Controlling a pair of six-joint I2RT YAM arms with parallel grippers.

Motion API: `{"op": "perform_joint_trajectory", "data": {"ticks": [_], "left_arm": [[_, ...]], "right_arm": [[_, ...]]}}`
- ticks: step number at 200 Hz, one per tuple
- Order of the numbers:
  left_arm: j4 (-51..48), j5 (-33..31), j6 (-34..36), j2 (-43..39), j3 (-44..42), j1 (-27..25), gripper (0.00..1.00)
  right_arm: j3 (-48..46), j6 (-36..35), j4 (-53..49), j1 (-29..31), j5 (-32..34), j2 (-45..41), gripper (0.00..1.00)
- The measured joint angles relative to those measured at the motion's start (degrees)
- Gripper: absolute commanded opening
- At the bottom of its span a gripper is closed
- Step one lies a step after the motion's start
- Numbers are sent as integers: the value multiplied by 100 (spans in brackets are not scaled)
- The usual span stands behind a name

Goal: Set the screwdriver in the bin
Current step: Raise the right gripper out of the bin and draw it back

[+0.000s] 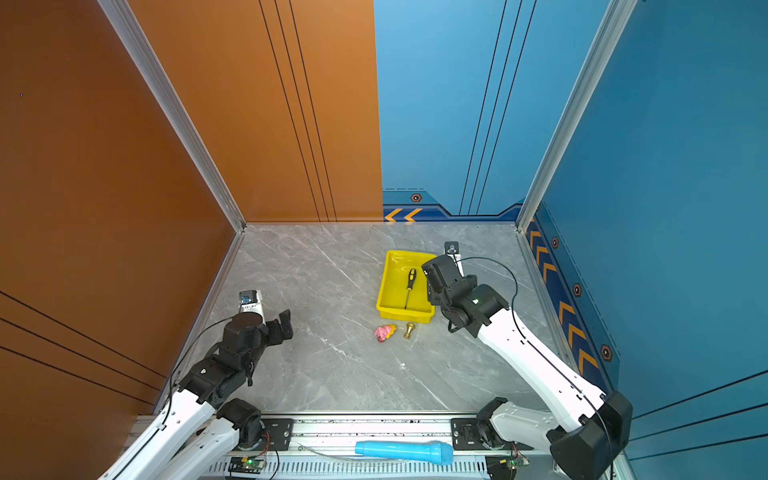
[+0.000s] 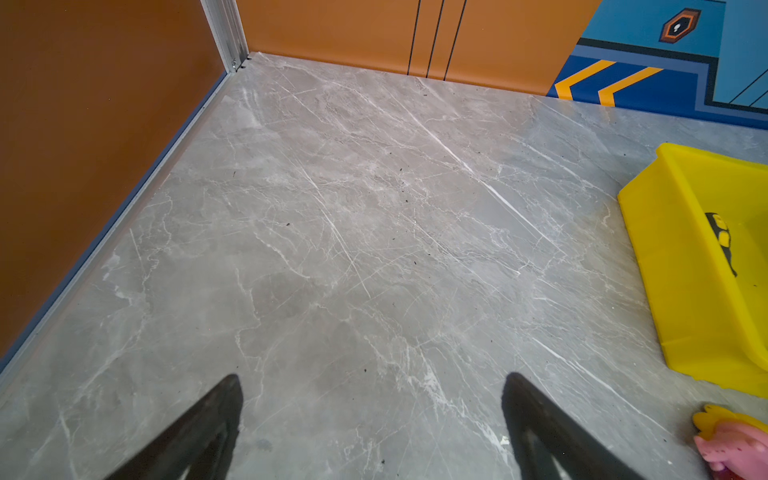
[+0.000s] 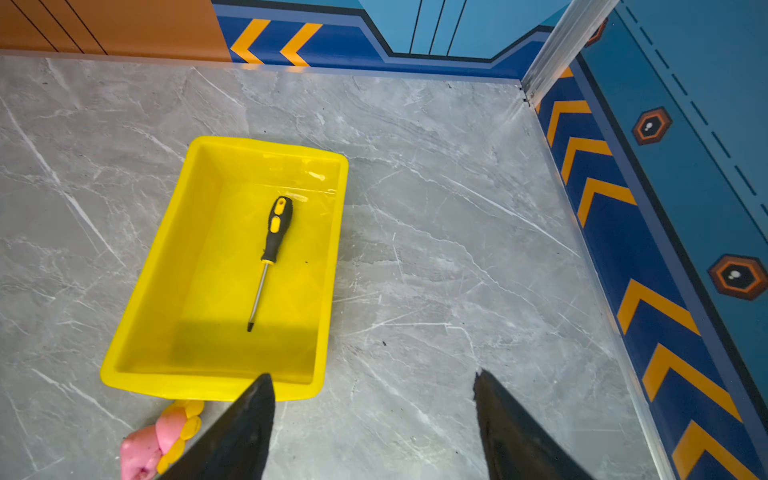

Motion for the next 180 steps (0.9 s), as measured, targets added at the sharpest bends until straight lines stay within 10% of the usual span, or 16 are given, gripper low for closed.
{"op": "perform_joint_trajectory", "data": {"ticks": [92,180], "left_arm": [[-9,409,833,-772,-221,17,98],[-334,407,885,-1318,-219,26,98]], "right_arm": [[-927,-476,387,-857,-345,-1163,100],[-1609,-219,855,-1687,-446,-1692,100]]}}
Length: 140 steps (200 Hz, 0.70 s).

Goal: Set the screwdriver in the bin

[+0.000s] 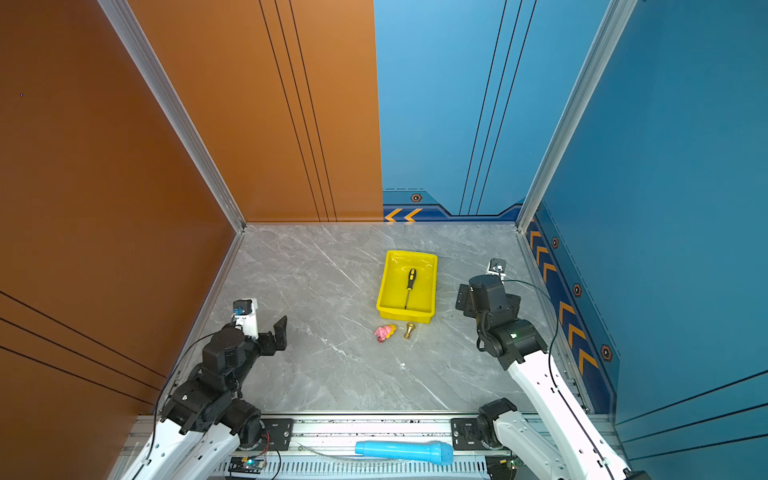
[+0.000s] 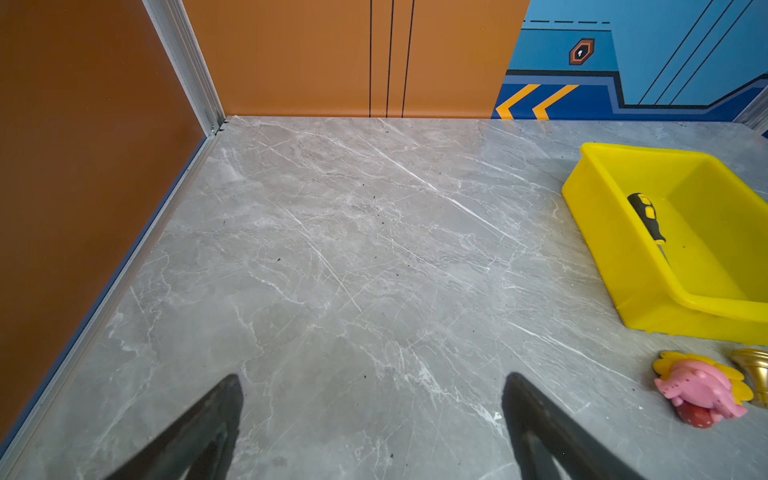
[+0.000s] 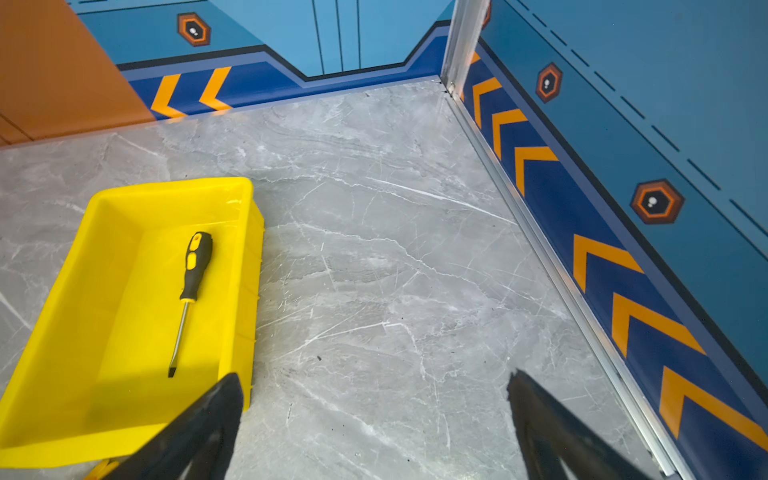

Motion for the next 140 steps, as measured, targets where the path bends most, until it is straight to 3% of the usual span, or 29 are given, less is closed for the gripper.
{"op": "perform_joint_trajectory", "data": {"ticks": [74,140], "left_arm": [[-223,-468,236,-83,35,153,98],[-133,-874,525,-50,-48,391,98]], "right_arm": [[-909,280,61,-1515,-688,-533,100],[-1810,37,780,-1816,-892,-1128,100]]}}
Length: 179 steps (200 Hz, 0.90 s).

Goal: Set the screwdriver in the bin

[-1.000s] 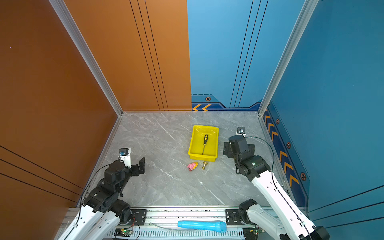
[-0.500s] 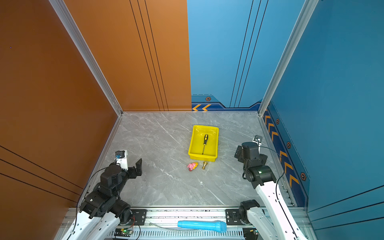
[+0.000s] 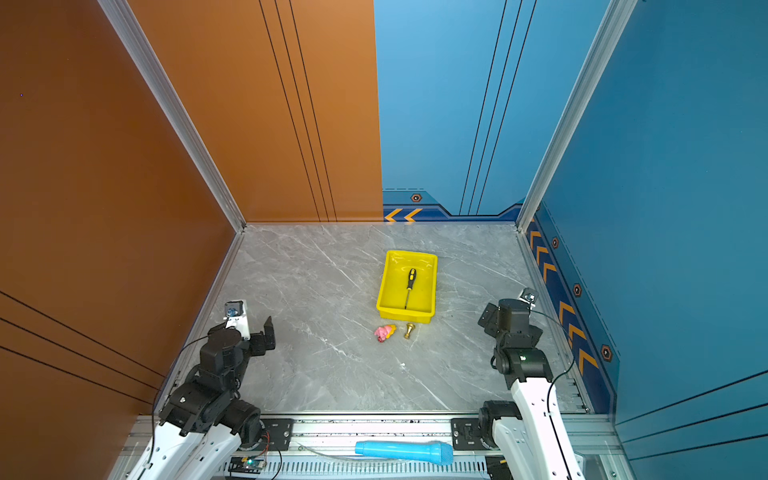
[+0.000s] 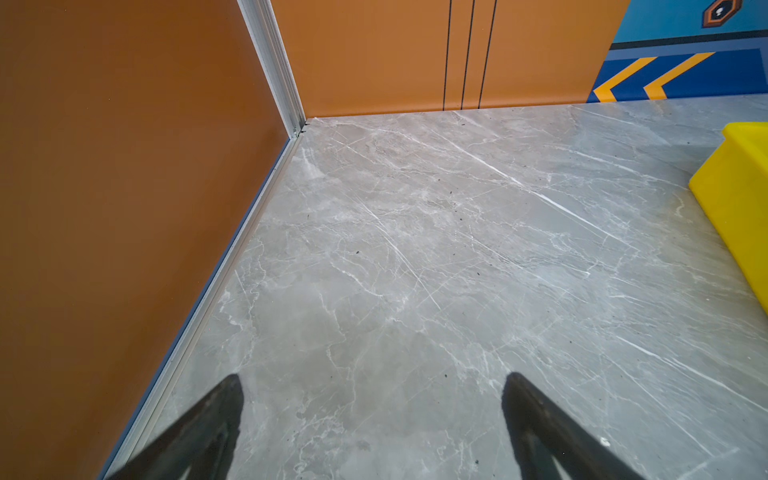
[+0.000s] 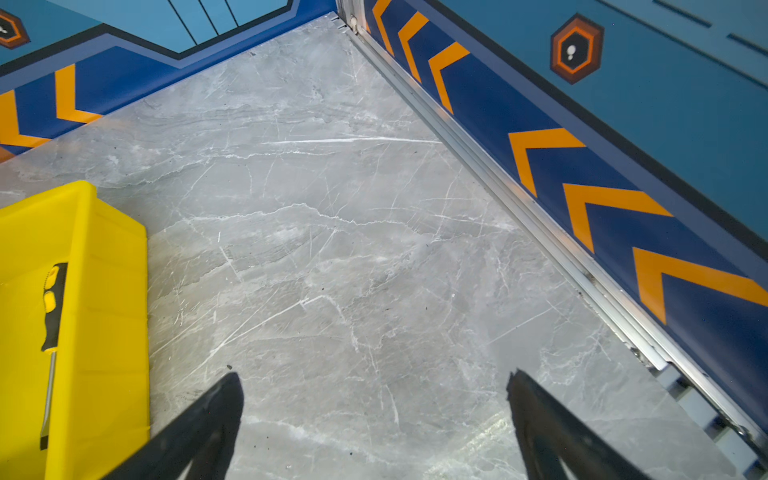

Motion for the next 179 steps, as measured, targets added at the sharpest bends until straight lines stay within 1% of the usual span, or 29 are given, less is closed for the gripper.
{"op": "perform_joint_trajectory", "data": {"ticks": [15,32,53,77,112,150,179], "left_arm": [[103,-68,85,-4,-146,72,98],[262,-90,210,-11,-365,195,98],[522,-57,363,-22,-592,413,98],[844,50,442,7,-800,651,98],[1274,208,444,240,-1104,839,98],[1947,289,431,627,-1405,1012,98],[2612,448,417,1108,-1598,1294,98]], "right_arm": [[-446,-302,369,0,-144,-476,100],[-1038,-710,868,0,-459,-1209,100],[-1556,-1082,1224,11,-531,-2055,100],[-1816,-1331,1344,11,-533,-2483,100],[-2037,-1488,1637,13,-579,-2350,100],[-2256,-1541,2149,50,-669,-1703,100],[-2312,-1580,2739,72,-741,-1172,100]]}}
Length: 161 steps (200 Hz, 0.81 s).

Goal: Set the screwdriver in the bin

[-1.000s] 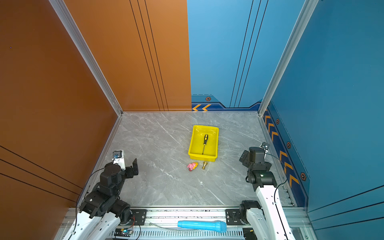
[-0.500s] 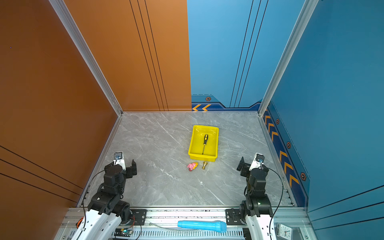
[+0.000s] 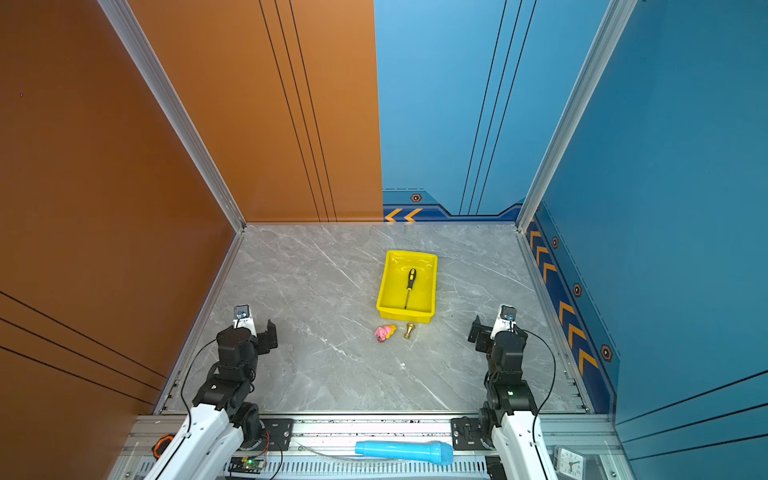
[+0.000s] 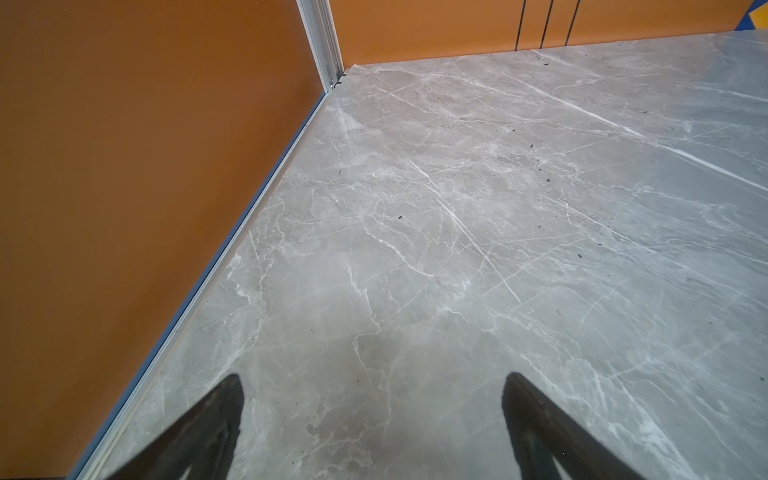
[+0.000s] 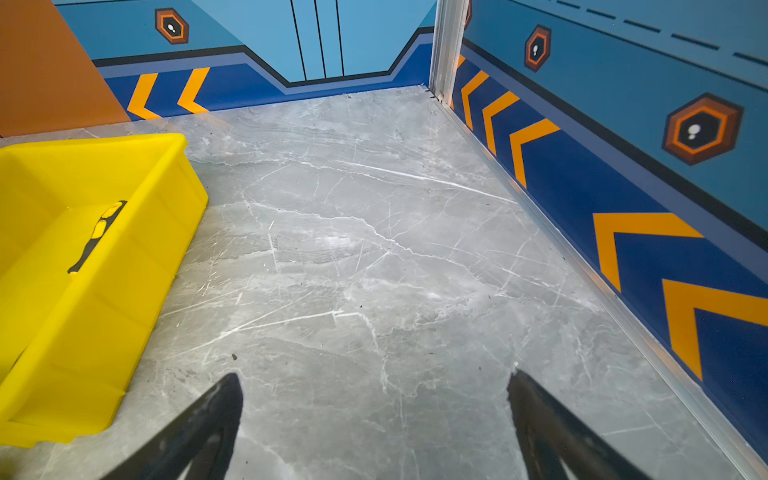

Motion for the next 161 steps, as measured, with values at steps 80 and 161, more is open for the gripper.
{"op": "perform_joint_trajectory", "data": {"ticks": [80,161], "left_arm": [[1884,802,4,2280,153,378,98],[3108,986,2,3926,831,378,98]], "right_arm": [[-20,-168,1814,254,13,1705,100],[693,-313,2693,671,66,3545,100]]}}
